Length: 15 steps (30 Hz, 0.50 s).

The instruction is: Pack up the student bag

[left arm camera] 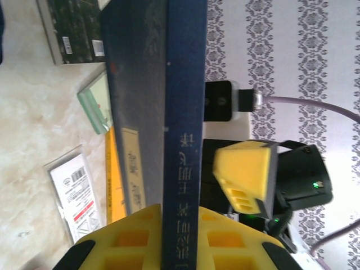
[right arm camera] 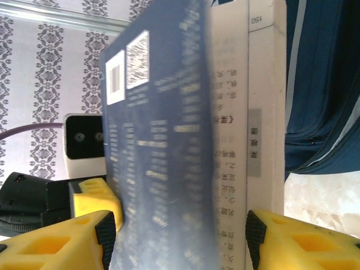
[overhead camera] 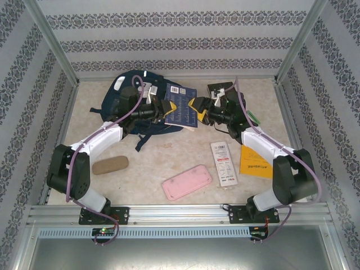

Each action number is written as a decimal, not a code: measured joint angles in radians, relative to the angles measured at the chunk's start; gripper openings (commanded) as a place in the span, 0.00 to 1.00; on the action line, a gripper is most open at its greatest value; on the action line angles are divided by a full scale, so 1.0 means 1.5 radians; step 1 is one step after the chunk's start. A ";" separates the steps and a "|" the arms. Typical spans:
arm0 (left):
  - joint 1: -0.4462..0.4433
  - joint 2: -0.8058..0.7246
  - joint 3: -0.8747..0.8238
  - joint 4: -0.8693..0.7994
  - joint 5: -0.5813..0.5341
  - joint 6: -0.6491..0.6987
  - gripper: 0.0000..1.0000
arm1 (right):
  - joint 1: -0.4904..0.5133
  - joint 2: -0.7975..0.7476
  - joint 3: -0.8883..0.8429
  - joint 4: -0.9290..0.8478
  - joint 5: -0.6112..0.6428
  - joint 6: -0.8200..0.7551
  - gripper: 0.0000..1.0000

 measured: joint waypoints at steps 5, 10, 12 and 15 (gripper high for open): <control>0.000 0.005 0.018 0.017 0.012 -0.013 0.00 | -0.004 0.027 0.000 0.024 -0.012 0.020 0.68; 0.000 0.011 0.033 0.024 0.017 -0.017 0.00 | -0.008 0.040 0.000 0.063 -0.023 0.044 0.66; 0.000 0.017 0.036 0.027 0.017 -0.019 0.00 | -0.011 0.047 0.000 0.082 -0.030 0.058 0.60; 0.000 0.031 0.039 0.027 0.020 -0.019 0.00 | -0.020 0.057 -0.001 0.123 -0.037 0.093 0.47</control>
